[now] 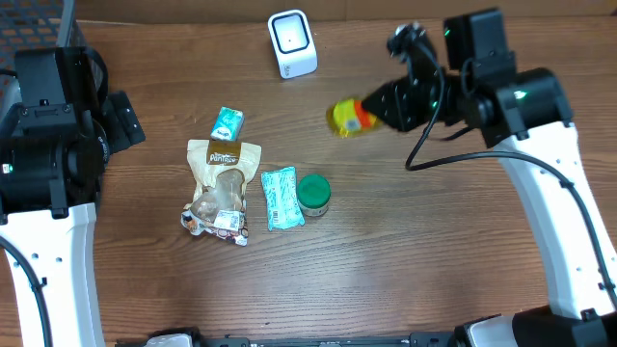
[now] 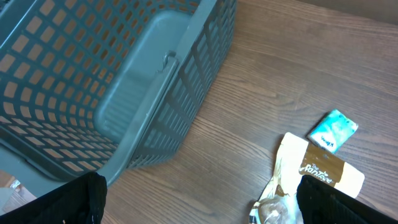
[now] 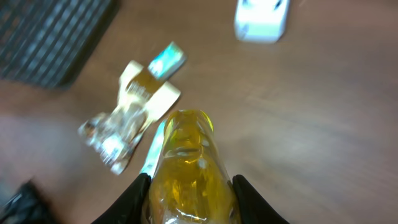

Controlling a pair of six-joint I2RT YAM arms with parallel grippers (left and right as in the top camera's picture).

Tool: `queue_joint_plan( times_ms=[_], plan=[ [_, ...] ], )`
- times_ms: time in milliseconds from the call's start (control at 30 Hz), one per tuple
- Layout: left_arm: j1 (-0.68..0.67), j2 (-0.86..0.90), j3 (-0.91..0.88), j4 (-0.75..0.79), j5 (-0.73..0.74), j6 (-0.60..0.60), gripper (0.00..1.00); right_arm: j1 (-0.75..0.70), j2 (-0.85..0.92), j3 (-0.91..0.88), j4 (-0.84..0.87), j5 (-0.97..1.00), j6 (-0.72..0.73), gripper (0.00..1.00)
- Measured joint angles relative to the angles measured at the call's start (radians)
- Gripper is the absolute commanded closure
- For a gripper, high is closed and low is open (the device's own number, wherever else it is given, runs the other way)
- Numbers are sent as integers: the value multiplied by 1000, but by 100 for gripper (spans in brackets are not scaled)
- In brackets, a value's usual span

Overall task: Scan the item barcode
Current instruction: 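Carry the oil bottle with the right gripper to the white scanner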

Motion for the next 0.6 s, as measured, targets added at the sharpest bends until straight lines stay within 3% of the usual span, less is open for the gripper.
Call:
queue_joint_plan(
  times_ms=[167,500,533,600],
  plan=[
    [0,0,0,0,0,0,1,0,33,164,31,74,-7,94],
    [0,0,0,0,0,0,1,77,251,187,283,194,-50,97],
    [0,0,0,0,0,0,1,87,286,186,317,217,-51,96],
    [0,0,0,0,0,0,0,99,341,186,377,252,-53,81]
  ],
)
